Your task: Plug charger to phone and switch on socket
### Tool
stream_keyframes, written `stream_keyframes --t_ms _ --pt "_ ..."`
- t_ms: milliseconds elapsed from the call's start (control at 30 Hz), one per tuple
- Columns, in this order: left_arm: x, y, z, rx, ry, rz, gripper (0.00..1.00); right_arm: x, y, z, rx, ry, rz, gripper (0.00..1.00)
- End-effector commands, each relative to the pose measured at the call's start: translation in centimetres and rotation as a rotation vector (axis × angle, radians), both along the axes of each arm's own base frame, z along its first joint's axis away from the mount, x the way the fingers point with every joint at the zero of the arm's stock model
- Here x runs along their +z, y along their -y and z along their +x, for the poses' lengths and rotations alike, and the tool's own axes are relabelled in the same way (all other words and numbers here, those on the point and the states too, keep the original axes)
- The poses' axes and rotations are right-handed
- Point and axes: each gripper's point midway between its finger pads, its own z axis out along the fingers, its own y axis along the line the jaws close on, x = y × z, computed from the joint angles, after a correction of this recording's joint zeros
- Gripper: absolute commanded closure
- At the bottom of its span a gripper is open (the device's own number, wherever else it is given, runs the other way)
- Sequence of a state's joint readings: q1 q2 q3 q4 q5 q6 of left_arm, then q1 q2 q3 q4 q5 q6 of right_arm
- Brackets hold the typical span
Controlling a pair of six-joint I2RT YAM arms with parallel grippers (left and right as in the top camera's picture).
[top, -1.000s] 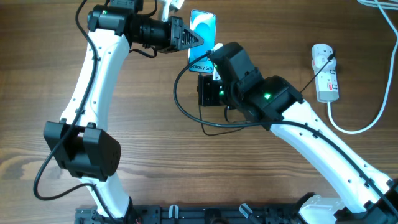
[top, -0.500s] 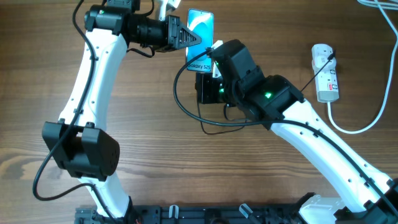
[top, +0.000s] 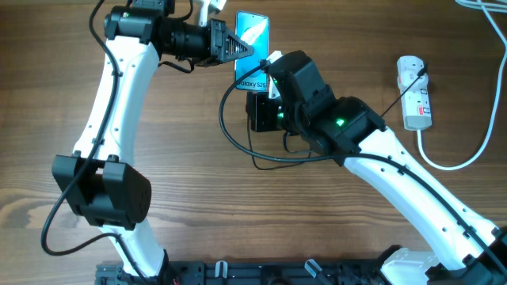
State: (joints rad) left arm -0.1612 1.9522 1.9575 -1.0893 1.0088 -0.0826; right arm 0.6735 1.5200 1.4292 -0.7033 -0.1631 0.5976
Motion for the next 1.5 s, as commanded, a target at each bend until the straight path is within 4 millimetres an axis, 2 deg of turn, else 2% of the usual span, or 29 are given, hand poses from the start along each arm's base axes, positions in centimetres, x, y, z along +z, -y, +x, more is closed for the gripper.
stream_keyframes --t_ms 0,167,200,267,367,433,467,500,600,700,800,833,900,1033,1200,1467 --pt "1.8 1.1 -1.9 -0.061 0.001 -0.059 0.96 2.4 1.4 2.6 -0.086 0.135 -0.018 0.84" --pt "1.8 1.1 -1.9 -0.060 0.001 -0.058 0.96 2.5 1.4 2.6 -0.087 0.137 -0.016 0.84" --pt "1.7 1.0 -1.8 -0.058 0.002 -0.055 0.96 2.5 1.3 2.6 -0.087 0.135 -0.016 0.80" --pt "1.2 0.8 -1.5 -0.041 0.007 -0.021 0.96 2.4 1.3 2.5 -0.083 0.130 -0.017 0.58" --pt "0.1 0.0 -0.8 0.001 0.019 0.059 0.96 2.1 1.0 1.8 -0.056 0.099 -0.005 0.40" --pt "-1.0 -0.9 0.0 0.064 0.004 0.136 0.96 1.4 1.3 1.2 -0.048 0.065 -0.023 0.12" --pt "-1.4 -1.2 0.3 0.090 -0.003 0.164 0.96 1.1 1.4 1.0 -0.048 0.052 -0.034 0.04" --pt "-1.8 -1.5 0.6 0.107 -0.003 0.189 0.96 0.7 1.7 0.6 -0.048 0.032 -0.051 0.01" --pt "-2.6 -2.4 1.1 0.143 0.008 0.254 0.96 -0.5 2.6 -0.4 -0.061 -0.035 -0.088 0.00" --pt "-4.4 -3.8 1.1 0.183 -0.029 0.358 0.96 -1.8 3.6 -1.7 -0.083 -0.113 -0.132 0.00" --pt "-6.6 -4.1 0.6 0.173 -0.109 0.398 0.96 -2.4 4.1 -2.3 -0.083 -0.144 -0.156 0.00" --pt "-8.1 -3.9 0.3 0.158 -0.160 0.413 0.96 -2.6 4.2 -2.4 -0.084 -0.153 -0.163 0.00" --pt "-9.9 -3.5 -0.1 0.137 -0.210 0.426 0.96 -2.7 4.2 -2.5 -0.084 -0.158 -0.167 0.00" --pt "-15.7 -1.8 -0.9 0.066 -0.313 0.468 0.96 -2.8 4.2 -2.5 -0.084 -0.161 -0.170 0.00" --pt "-18.7 -1.4 0.2 0.064 -0.323 0.469 0.96 -3.3 4.5 -2.8 -0.083 -0.181 -0.187 0.00" --pt "-22.8 -1.2 0.3 0.052 -0.386 0.487 0.96 -4.6 4.4 -2.7 -0.082 -0.210 -0.211 0.00"
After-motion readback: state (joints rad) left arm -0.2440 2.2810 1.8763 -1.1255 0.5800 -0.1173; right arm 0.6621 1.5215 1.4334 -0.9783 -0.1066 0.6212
